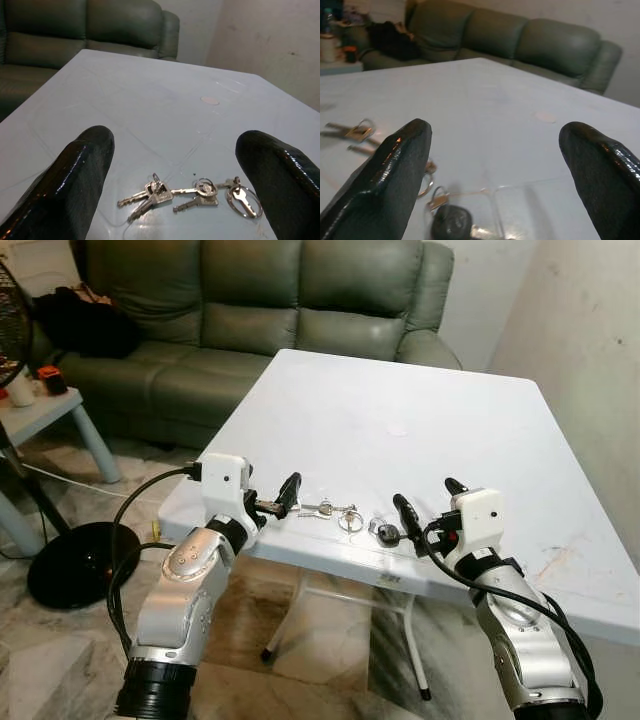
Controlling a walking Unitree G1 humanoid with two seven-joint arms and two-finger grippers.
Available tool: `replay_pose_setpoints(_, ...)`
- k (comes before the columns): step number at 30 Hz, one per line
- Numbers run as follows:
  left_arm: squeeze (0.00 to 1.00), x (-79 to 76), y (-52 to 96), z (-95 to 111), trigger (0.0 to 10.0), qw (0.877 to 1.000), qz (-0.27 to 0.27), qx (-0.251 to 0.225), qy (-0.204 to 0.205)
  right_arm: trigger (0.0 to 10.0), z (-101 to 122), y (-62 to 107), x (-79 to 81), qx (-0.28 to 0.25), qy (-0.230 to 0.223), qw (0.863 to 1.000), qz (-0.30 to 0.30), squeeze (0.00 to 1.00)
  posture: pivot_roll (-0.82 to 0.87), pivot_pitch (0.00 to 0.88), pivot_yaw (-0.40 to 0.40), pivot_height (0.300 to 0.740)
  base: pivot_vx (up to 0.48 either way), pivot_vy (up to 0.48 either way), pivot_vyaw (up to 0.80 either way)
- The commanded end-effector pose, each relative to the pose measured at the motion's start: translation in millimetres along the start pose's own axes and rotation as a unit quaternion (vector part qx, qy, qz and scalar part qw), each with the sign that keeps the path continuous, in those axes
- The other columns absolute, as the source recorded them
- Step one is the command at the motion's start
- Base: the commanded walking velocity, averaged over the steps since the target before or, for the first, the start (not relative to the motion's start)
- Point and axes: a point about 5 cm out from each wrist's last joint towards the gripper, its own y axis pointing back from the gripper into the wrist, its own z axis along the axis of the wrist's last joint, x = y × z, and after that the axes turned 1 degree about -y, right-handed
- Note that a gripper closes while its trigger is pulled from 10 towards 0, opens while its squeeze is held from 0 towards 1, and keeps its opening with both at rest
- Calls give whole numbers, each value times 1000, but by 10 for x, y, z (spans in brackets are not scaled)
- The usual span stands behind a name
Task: Hang keys on a hook
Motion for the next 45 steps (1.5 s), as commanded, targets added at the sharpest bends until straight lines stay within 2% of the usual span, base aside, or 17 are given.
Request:
replay_pose_setpoints(1, 0, -9, 10, 28, 10000, 1000, -1, -7, 0, 10000, 25, -58, -9, 6, 9, 1000, 16, 0, 133, 16, -52, 740, 0, 0, 0)
replay_pose_setpoints(5, 0, -52, 37, 5, 10000, 1000, -4, -7, -2, 10000, 16, -134, 24, 25, 20, 999, 39, 0, 139, 23, -60, 740, 0, 0, 0)
replay_pose_setpoints(17, 0, -88, 102, -25, 10000, 1000, -2, -3, -1, 10000, -24, -168, 108, 42, 28, 997, 55, 0, 155, 71, -81, 740, 0, 0, 0)
replay_pose_setpoints(28, 0, -141, 192, -83, 10000, 1000, 2, 8, 8, 10000, -153, -168, 101, 112, 9, 992, 64, 0, 166, 110, -114, 740, 0, 0, 0)
replay_pose_setpoints(34, 0, -145, 237, -98, 10000, 1000, 6, 11, 9, 10000, -164, -153, 128, 115, 5, 990, 77, 0, 172, 117, -122, 740, 0, 0, 0)
replay_pose_setpoints(37, 0, -140, 244, -101, 10000, 1000, 10, 12, 11, 9569, -165, -152, 154, 118, 1, 989, 83, 0, 176, 117, -126, 740, 0, 0, 0)
replay_pose_setpoints(41, 0, -136, 258, -98, 10000, 1000, 13, 12, 11, 10000, -163, -162, 234, 116, -6, 989, 95, 0, 186, 120, -131, 740, 0, 0, 0)
replay_pose_setpoints(42, 0, -136, 261, -98, 10000, 1000, 14, 12, 11, 9059, -163, -164, 243, 118, -6, 988, 95, 0, 187, 120, -130, 740, 0, 0, 0)
replay_pose_setpoints(43, 0, -136, 264, -97, 10000, 1000, 15, 13, 11, 9059, -160, -172, 256, 118, -11, 988, 96, 0, 187, 120, -130, 740, 0, 0, 0)
replay_pose_setpoints(45, 0, -138, 270, -96, 10000, 1000, 16, 13, 11, 8314, -146, -194, 294, 116, -15, 988, 99, 0, 191, 121, -132, 740, 0, 0, 0)
